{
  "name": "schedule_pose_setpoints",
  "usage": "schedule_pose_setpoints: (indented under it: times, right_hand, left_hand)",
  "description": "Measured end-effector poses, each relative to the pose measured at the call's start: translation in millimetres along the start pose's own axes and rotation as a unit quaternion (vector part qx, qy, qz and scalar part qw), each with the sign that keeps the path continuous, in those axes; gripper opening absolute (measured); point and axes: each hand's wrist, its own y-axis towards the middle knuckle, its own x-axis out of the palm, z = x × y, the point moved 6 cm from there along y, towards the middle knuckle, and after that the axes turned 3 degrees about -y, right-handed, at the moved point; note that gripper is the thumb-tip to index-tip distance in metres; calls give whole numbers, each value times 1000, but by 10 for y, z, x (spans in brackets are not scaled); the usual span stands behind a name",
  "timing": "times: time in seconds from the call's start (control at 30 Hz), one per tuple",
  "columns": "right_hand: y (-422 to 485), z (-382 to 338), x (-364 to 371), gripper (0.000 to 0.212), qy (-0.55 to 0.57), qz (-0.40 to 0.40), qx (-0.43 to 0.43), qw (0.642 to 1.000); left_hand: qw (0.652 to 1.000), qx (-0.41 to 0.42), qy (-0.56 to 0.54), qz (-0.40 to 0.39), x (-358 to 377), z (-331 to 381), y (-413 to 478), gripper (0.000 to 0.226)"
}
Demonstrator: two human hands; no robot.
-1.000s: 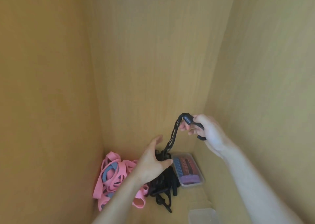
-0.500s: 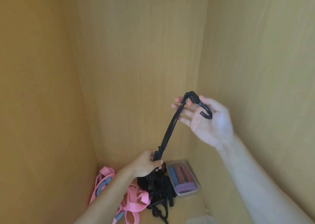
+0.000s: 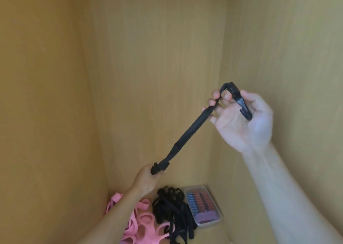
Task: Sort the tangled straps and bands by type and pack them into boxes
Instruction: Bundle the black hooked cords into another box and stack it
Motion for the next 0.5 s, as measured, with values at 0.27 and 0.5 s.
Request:
schedule_pose_setpoints:
  times: [0.27,0.5]
  right_hand:
    - [-58,150,-250,28,-158,83,30,984]
    - [-54,-93,-574,34,-162,212,-6,964]
  left_hand:
    - [994,-36,-96,-34,20,63,19,20]
    - [997,-40,60,-35,-42,-79,-9,10]
